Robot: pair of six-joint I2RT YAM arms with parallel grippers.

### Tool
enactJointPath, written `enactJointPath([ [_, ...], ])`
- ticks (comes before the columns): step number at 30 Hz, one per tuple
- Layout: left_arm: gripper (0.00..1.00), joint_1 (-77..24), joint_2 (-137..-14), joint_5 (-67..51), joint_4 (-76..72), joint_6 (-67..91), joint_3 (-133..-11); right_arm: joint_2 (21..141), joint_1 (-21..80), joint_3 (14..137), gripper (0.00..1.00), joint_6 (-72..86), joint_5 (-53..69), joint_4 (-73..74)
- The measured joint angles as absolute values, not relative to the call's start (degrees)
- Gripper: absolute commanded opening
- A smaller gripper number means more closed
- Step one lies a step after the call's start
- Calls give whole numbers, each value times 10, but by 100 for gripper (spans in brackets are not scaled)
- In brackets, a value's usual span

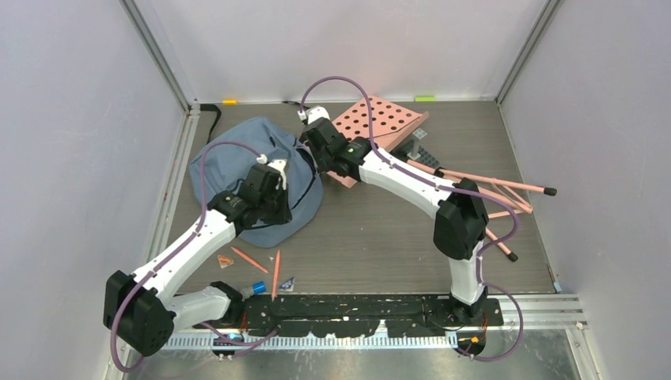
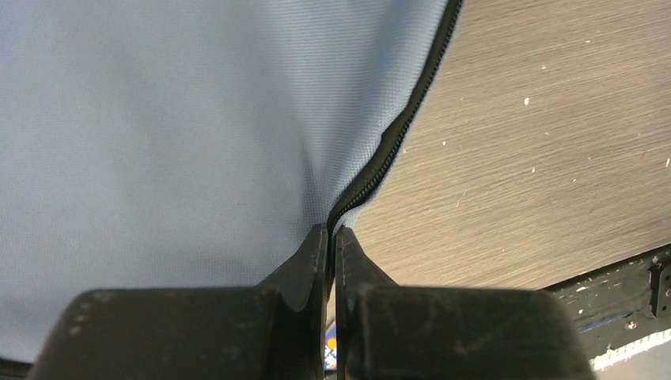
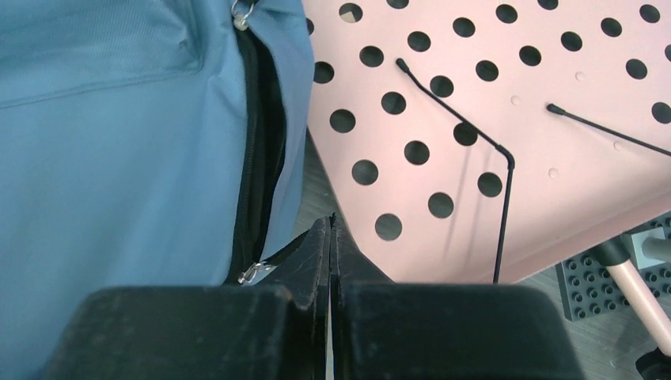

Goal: Pack the student bag
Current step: Zip the student bag at the center of the board.

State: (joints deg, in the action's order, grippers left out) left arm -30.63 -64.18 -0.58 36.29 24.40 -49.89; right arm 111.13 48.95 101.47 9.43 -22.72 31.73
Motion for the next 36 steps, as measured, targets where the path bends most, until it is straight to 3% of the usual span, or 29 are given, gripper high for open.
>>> enactJointPath([
  [11, 0, -306, -633, 38, 495, 294, -534, 1147, 470, 1062, 1, 72, -141, 313],
  [13, 9, -306, -627, 44, 515, 294, -544, 1146, 470, 1062, 1, 72, -124, 313],
  [17, 45, -306, -627, 40, 530, 295, -555, 1134, 471, 1038, 1, 76, -94, 301],
  [21, 61, -306, -641, 15, 502, 300, -578, 1117, 475, 1012, 1, 83, -77, 300],
  [32, 65, -306, -740, -31, 280, 289, -588, 1092, 478, 995, 0, 109, -67, 296],
  [36, 58, -307, -751, -28, 248, 272, -582, 1092, 477, 994, 0, 113, -78, 301],
])
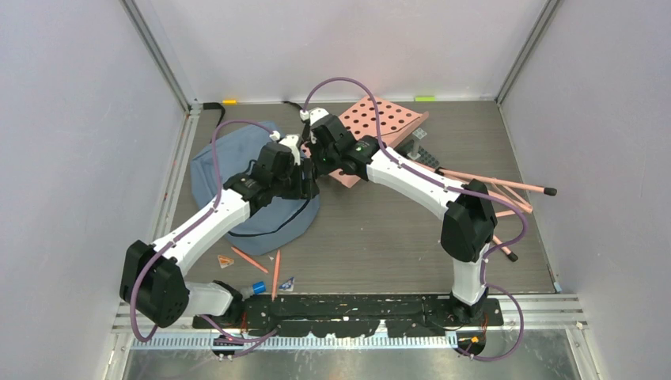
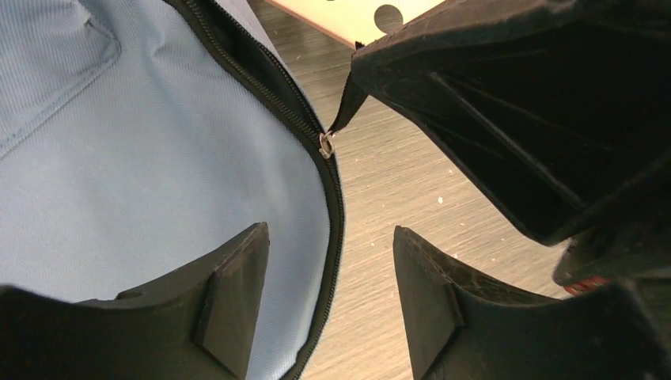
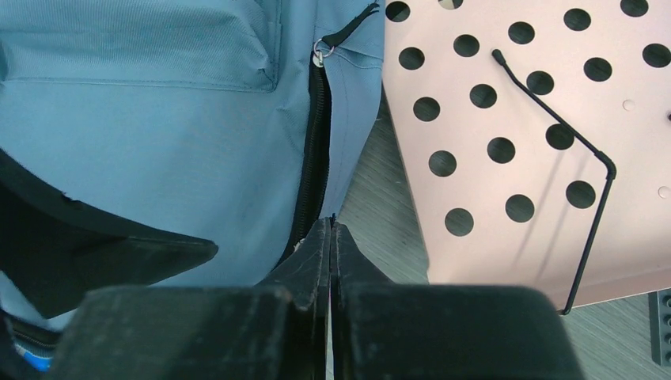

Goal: Pack the student bag
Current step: Zip the student bag at the center of the board.

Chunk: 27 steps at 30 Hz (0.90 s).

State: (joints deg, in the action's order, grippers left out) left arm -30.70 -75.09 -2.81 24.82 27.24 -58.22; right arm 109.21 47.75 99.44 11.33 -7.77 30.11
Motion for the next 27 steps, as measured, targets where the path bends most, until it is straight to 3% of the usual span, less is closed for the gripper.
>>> enactJointPath([
  [3, 51, -308, -751, -25, 224, 264, -565, 1092, 478, 994, 0, 114, -80, 301],
  [11, 49, -320, -750, 0, 199, 263, -521, 1092, 479, 995, 0, 122, -85, 303],
  [14, 39, -323, -744, 10, 184, 265, -500, 1092, 479, 995, 0, 126, -85, 305],
  [22, 1, -323, -733, 30, 169, 265, -479, 1092, 479, 995, 0, 126, -85, 314],
  [27, 0, -323, -704, 34, 170, 266, -462, 1092, 479, 995, 0, 125, -89, 314],
])
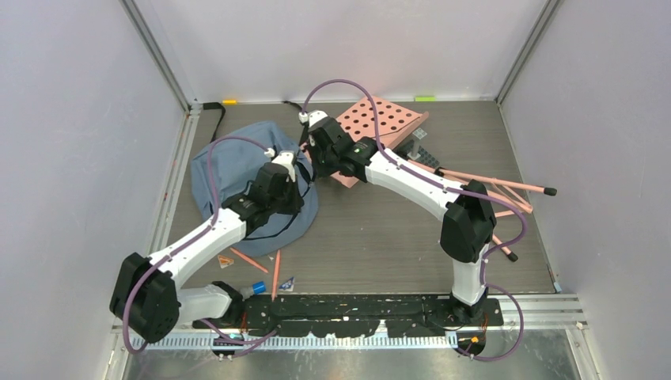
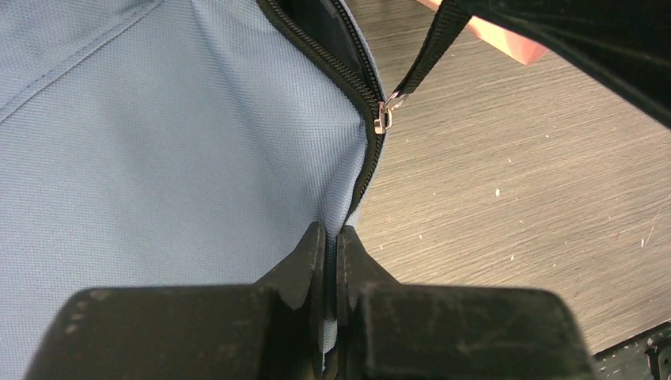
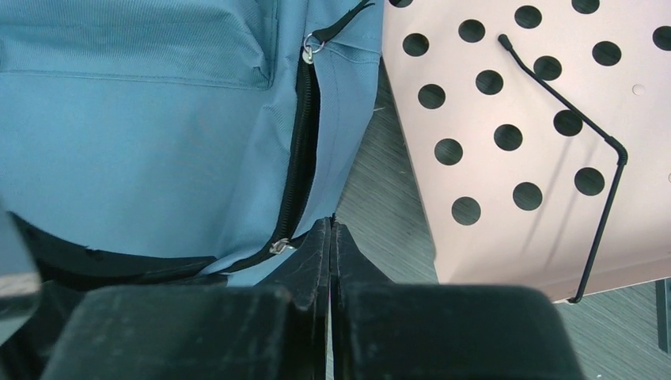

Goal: Pack the student bag
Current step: Zip the student bag at the center of the board.

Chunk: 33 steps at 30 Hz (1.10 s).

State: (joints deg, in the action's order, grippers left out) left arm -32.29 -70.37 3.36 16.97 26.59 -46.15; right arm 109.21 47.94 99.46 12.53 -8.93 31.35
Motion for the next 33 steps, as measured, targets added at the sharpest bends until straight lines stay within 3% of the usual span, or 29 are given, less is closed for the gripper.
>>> enactJointPath([
  [8, 0, -323, -637, 34, 176, 266, -427, 1106, 487, 1033, 0, 119, -88, 324],
  [21, 0, -322, -630, 23, 191, 266, -421, 1228, 479, 1177, 0, 102, -110, 358],
  [33, 0, -322, -624, 23, 192, 262, -421, 1236, 478, 1186, 0, 67, -127, 366],
])
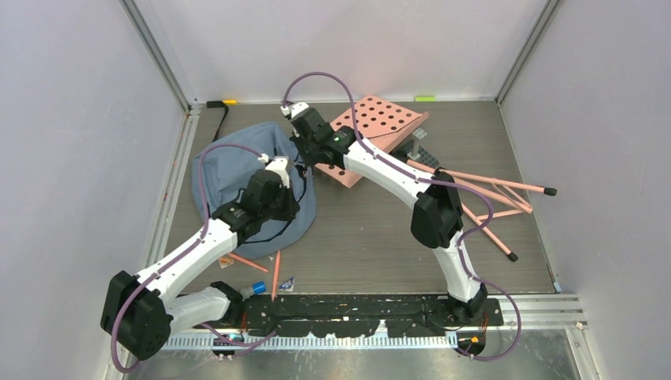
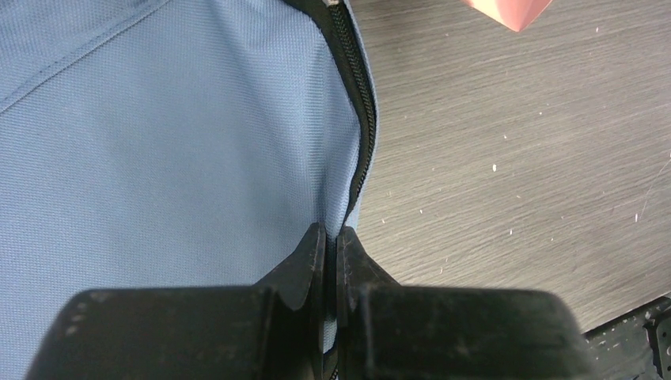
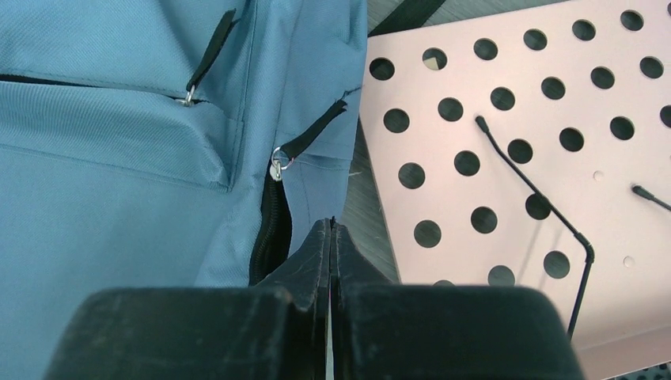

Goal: Pack the student bag
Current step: Zip the student bag at the center of the board.

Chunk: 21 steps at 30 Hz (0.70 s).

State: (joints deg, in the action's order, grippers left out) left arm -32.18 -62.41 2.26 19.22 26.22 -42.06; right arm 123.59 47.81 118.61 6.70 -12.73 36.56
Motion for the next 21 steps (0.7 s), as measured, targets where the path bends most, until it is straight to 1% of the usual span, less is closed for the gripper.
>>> enactJointPath([
  [6, 0, -322, -623, 15, 194, 250, -421, 1255, 478, 1233, 0, 58, -125, 373],
  [21, 0, -321, -611, 4, 208, 235, -421, 1369, 462, 1366, 0, 51, -121, 371],
])
